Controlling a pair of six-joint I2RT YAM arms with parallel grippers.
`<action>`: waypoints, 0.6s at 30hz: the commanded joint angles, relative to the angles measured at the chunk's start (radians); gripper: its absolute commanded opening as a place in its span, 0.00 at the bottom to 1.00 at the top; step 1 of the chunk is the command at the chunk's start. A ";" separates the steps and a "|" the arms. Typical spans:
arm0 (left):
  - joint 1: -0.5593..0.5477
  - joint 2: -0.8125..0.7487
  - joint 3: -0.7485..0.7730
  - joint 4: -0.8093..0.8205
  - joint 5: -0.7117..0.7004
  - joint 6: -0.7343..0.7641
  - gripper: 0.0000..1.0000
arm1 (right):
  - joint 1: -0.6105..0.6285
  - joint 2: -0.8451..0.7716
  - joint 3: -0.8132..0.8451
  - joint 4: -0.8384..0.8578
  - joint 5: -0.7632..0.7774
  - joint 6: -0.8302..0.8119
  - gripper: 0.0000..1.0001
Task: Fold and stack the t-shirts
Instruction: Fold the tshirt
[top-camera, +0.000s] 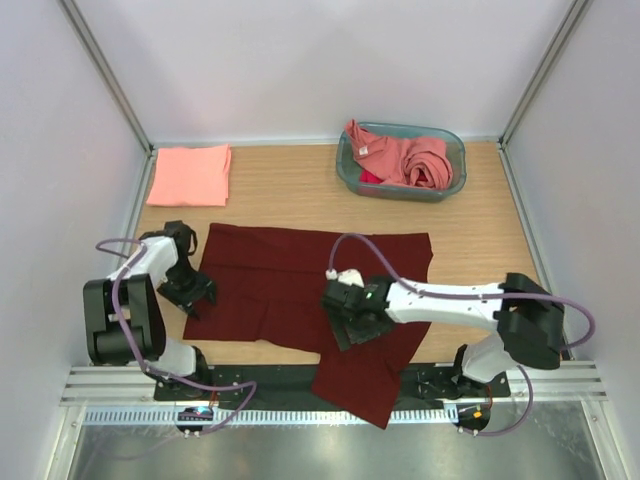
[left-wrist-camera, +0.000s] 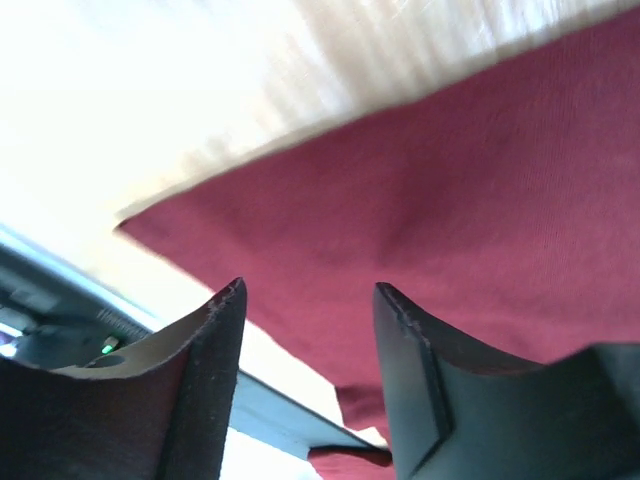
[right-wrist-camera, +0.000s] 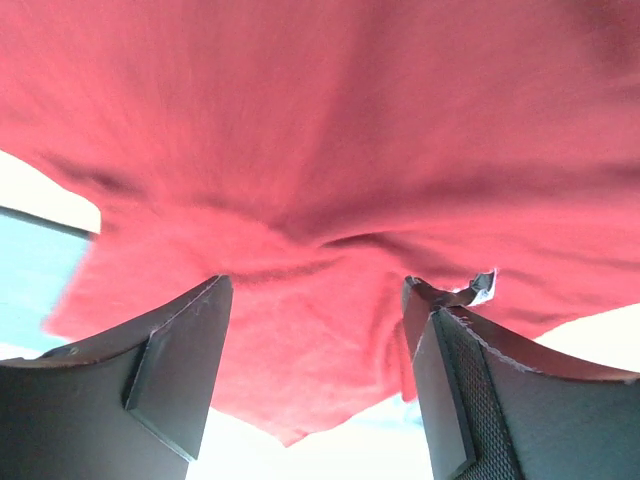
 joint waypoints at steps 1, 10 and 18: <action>0.005 -0.120 0.039 -0.128 -0.073 -0.018 0.56 | -0.135 -0.115 0.086 -0.086 0.055 0.012 0.76; 0.005 -0.164 0.166 0.029 0.023 0.123 0.62 | -0.583 -0.146 0.198 -0.171 0.051 -0.201 0.74; 0.007 0.109 0.318 0.112 0.111 0.235 0.49 | -0.885 -0.128 0.198 -0.149 -0.115 -0.321 0.45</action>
